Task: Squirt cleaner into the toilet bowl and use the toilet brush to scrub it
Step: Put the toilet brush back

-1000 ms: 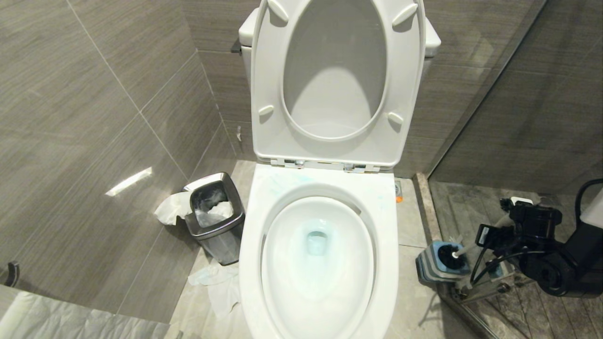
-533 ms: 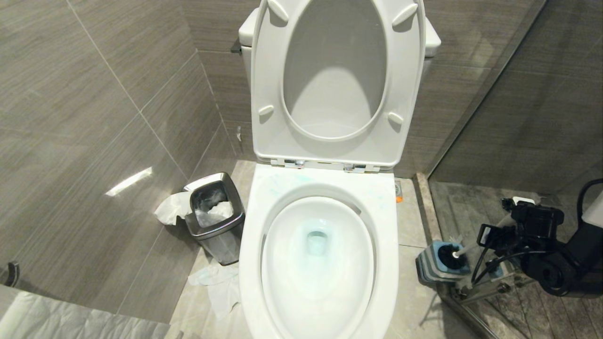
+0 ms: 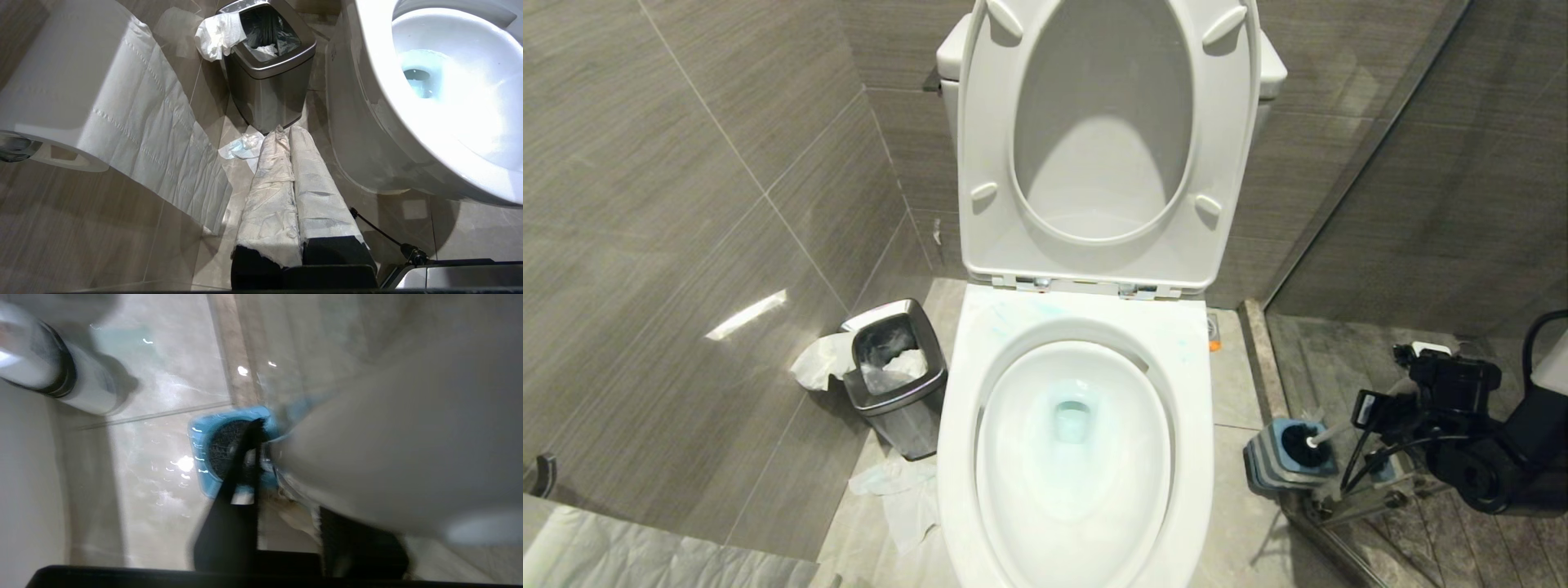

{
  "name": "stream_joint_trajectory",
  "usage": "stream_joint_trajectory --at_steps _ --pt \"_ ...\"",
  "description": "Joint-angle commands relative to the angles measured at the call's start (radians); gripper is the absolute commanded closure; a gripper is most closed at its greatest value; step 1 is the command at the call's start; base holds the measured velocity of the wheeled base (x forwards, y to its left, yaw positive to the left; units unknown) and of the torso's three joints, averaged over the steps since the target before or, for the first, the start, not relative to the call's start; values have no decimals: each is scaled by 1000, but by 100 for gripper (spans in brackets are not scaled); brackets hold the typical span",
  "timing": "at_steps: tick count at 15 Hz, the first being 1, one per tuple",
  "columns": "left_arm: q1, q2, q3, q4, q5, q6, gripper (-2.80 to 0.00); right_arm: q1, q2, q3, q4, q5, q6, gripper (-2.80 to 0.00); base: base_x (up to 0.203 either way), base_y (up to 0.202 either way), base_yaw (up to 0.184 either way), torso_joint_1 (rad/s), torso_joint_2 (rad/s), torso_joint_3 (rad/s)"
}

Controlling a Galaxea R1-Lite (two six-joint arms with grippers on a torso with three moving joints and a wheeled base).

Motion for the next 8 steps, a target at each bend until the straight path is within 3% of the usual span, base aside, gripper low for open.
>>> stream_joint_trajectory --at_steps 1,8 --pt "-1 1 0 1 0 0 0 2 -3 0 -8 4 2 -280 0 0 0 0 0 0" --pt "-1 1 0 1 0 0 0 2 -27 11 -8 17 -11 -280 0 0 0 0 0 0"
